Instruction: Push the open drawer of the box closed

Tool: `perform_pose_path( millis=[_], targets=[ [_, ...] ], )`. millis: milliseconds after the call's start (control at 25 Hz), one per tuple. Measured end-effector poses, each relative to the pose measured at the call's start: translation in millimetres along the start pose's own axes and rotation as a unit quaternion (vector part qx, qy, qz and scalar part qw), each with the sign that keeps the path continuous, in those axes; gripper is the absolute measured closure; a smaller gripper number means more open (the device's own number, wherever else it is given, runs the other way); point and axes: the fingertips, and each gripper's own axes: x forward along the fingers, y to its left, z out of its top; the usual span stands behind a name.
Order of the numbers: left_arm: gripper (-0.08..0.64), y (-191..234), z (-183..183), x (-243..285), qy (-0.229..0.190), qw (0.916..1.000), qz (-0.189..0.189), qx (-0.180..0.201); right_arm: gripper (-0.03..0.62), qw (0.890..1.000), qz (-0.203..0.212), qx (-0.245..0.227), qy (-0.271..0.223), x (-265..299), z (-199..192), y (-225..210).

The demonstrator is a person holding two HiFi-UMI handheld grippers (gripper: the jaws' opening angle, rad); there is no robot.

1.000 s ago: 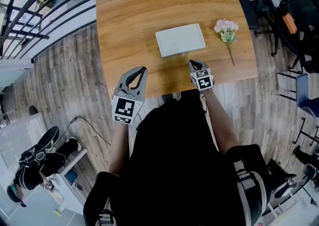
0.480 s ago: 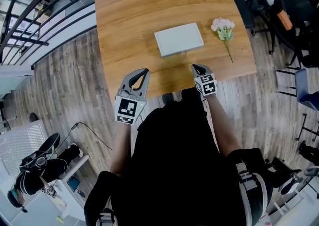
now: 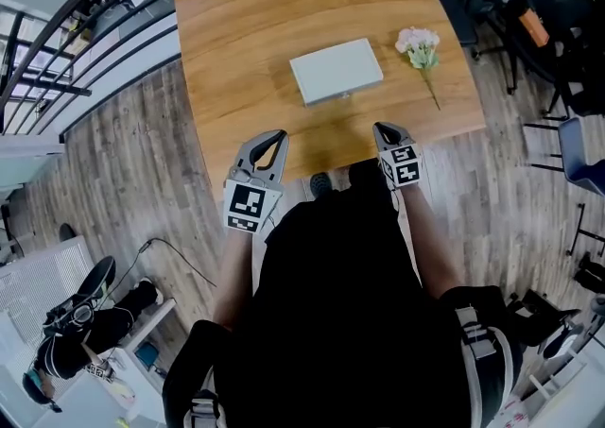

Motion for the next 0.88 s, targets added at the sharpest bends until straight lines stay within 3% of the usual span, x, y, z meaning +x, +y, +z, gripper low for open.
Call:
perform_pose_path(
  millis=[520,880],
  targets=[
    [0.535,-6,5,24,-0.002,0.9997,-0.025,0.007,0.577,0.998,0.005,-0.045,-0.039,-21,45,1],
    [0.535,-9,9,39,-0.004,0.9996,-0.028,0.002,0.577,0.991,0.09,-0.065,-0.072,-38,79,18]
  ],
)
